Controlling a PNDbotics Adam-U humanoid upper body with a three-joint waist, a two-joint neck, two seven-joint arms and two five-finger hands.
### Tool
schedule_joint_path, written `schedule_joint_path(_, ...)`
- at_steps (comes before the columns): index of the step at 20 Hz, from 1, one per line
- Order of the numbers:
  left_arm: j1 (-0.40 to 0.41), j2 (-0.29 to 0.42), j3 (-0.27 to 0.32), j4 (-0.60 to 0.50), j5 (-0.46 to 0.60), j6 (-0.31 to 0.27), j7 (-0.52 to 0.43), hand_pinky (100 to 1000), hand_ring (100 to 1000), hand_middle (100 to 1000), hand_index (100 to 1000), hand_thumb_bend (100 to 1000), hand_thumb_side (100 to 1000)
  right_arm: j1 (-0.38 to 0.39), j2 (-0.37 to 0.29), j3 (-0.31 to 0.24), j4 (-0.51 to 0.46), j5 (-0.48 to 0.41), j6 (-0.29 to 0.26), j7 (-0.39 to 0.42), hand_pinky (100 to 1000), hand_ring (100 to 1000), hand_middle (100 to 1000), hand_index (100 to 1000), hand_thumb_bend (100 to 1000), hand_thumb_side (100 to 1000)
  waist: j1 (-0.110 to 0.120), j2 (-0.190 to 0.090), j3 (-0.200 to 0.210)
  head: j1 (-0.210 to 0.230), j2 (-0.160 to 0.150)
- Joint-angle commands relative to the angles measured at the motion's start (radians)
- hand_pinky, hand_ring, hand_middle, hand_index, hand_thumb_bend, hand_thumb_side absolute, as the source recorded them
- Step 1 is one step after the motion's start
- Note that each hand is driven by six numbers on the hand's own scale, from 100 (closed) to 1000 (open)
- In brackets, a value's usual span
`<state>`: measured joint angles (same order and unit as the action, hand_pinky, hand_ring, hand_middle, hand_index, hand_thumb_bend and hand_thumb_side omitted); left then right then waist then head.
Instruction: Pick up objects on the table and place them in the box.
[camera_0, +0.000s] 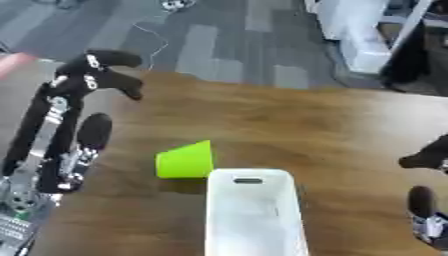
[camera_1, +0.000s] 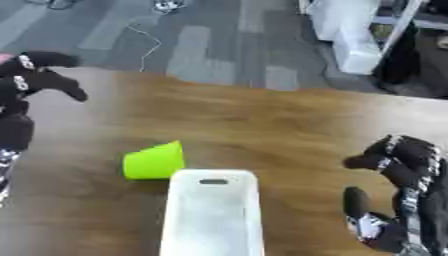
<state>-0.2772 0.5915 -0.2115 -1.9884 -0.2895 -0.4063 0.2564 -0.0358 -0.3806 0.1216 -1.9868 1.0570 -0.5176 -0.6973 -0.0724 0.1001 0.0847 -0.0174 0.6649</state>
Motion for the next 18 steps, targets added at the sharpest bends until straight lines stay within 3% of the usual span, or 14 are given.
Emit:
schedule_joint_path(1, -0.014, 0.020, 0.004, -0.012, 0.004, -0.001, -0.001, 532, 543, 752, 718, 597, 1000, -0.005, -0.017, -0.007, -0.013, 0.005, -0.126, -0.124, 171, 304, 357, 481, 262, 1000, 0.004, -0.013, 0.001, -0.002, 0.001)
schedule_joint_path(12, -0.008, 0.021, 0.015, -0.012, -0.005, 0.015, 0.004, 536, 546, 753, 721, 596, 1000, -0.005, -0.016, -0.010, -0.013, 0.007, -0.123, -0.124, 175, 306, 358, 481, 262, 1000, 0.003, -0.013, -0.002, -0.006, 0.006)
schedule_joint_path(18, 0.025, 0.056, 0.068, -0.012, -0.104, 0.156, 0.021, 562, 559, 767, 734, 575, 1000, -0.006, -0.006, -0.046, -0.013, 0.016, -0.099, -0.140, 193, 313, 362, 480, 267, 1000, 0.005, -0.015, -0.018, -0.004, 0.026)
